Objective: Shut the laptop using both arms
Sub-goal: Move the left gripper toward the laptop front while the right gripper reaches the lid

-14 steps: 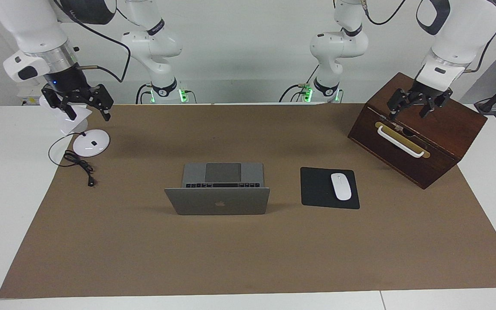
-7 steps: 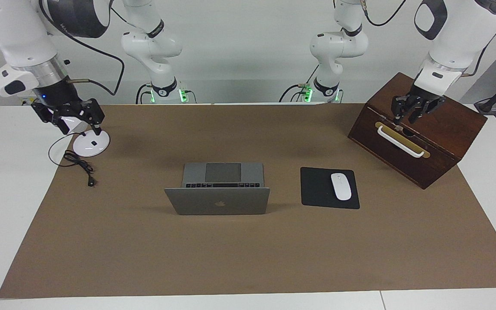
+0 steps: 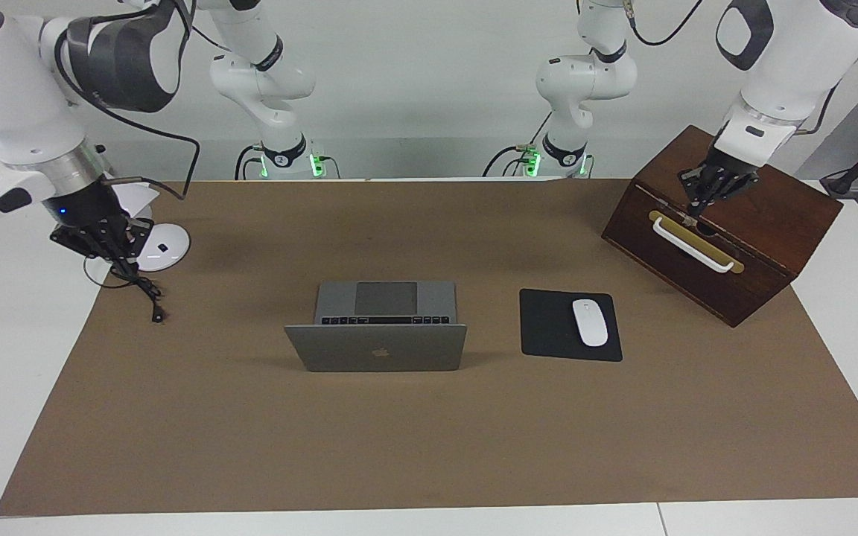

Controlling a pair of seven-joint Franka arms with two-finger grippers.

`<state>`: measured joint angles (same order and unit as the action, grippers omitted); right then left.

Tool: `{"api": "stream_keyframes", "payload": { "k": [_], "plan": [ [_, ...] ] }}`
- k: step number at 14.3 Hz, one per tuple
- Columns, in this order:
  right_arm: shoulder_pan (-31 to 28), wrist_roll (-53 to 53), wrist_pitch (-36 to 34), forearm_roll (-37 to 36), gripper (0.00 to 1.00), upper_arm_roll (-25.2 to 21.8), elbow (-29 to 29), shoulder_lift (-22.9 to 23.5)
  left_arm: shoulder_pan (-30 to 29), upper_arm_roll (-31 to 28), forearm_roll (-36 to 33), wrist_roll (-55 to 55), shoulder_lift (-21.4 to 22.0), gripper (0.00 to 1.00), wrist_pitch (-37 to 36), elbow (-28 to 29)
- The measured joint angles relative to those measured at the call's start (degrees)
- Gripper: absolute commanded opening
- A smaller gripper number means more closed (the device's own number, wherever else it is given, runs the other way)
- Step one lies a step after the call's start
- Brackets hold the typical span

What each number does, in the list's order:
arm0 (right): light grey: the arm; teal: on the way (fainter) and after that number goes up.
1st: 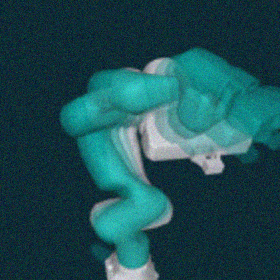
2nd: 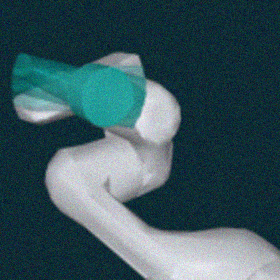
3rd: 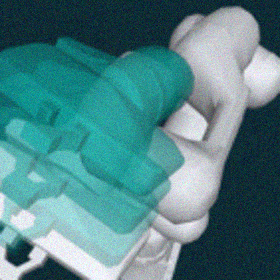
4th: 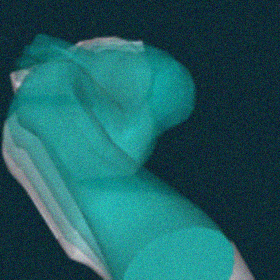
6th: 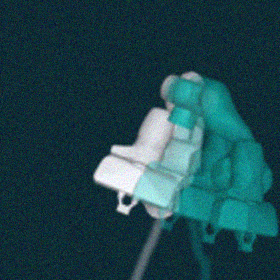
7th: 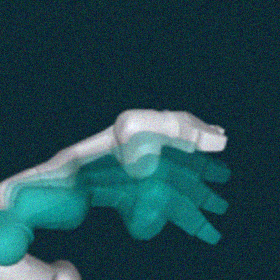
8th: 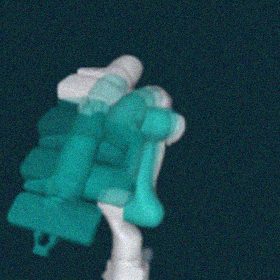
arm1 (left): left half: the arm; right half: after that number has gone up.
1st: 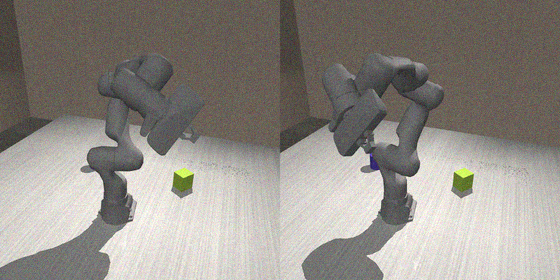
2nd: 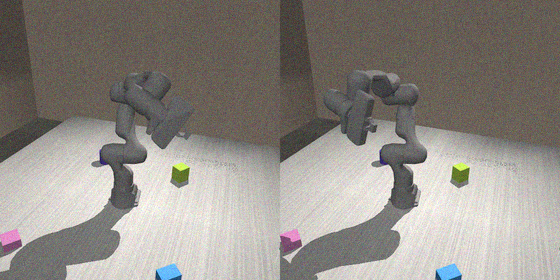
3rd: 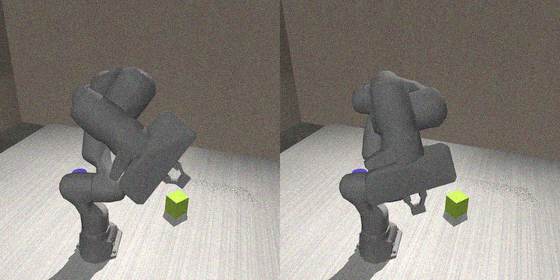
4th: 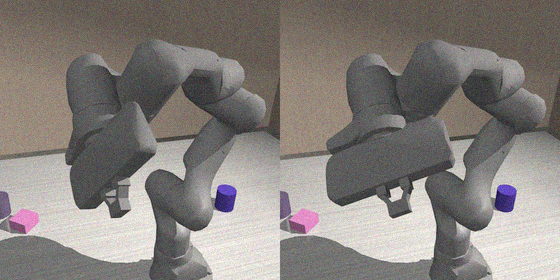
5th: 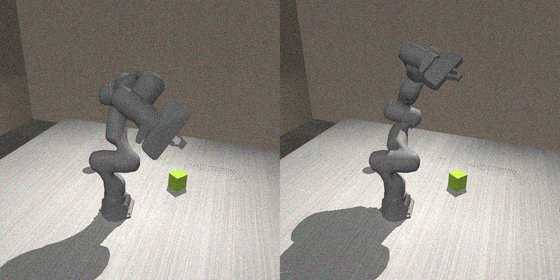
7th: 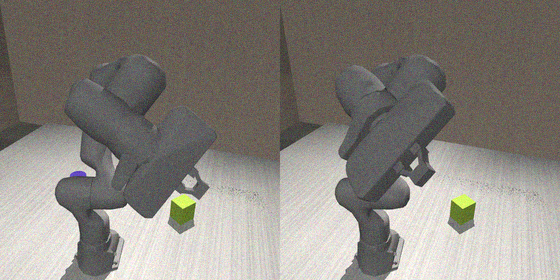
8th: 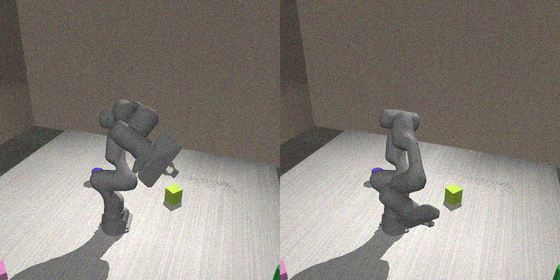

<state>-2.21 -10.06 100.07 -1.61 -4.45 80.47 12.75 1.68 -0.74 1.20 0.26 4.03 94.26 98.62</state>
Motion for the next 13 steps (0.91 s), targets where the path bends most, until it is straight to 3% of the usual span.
{"api": "stream_keyframes", "payload": {
  "k": [3, 6, 13],
  "plan": [
    [0.0, -0.7, 2.0, -0.3, 0.00, 0.1, -1.9, 3.4, 0.1, 0.3, 2.3, 0.0, 1.2, 0.00, 4.3, 3.5],
    [-0.2, -0.7, 2.1, -0.3, 0.00, 0.3, -7.5, 8.6, 1.0, 0.7, 4.0, 0.0, 3.8, 0.00, 10.8, 10.0],
    [-1.6, 3.7, 5.1, -0.3, 0.00, 5.5, -25.2, 27.2, 7.6, 1.0, 8.3, 1.0, 11.3, 0.00, 31.3, 28.1]
  ]
}}
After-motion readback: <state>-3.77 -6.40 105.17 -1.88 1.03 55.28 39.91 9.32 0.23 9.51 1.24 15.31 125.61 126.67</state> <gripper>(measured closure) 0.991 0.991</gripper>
